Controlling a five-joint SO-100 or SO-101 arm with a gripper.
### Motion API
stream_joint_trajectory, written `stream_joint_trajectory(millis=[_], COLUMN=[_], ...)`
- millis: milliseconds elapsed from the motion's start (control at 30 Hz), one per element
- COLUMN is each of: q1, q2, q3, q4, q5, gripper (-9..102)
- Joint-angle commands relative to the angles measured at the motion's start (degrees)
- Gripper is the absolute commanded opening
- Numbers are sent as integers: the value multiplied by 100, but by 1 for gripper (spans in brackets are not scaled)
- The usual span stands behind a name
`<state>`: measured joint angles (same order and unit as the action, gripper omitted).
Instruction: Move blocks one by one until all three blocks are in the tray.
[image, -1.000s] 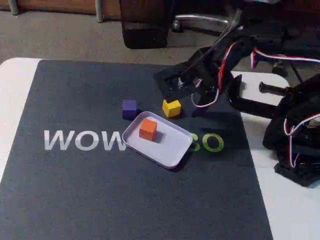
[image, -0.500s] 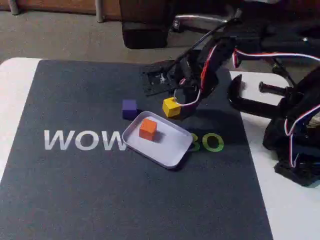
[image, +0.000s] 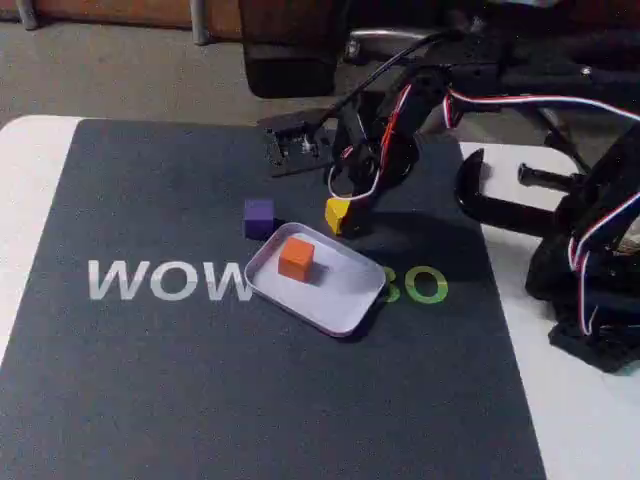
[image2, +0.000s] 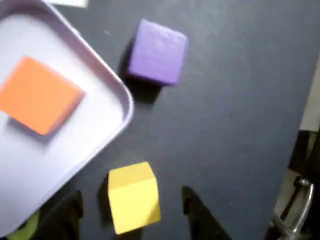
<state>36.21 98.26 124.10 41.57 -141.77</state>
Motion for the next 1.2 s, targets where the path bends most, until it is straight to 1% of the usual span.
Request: stream_joint_trajectory(millis=[0, 333, 567, 733, 1000, 1167], q1=[176, 290, 571, 519, 352, 220], q2=[88, 62, -158, -264, -264, -299], q3=[-220, -53, 466, 633, 773, 817], q4=[-44, -70, -861, -1107, -1266, -1441], q5=[-272, -580, -1063, -1081, -993, -817], gripper=[22, 22, 22, 22, 15, 4])
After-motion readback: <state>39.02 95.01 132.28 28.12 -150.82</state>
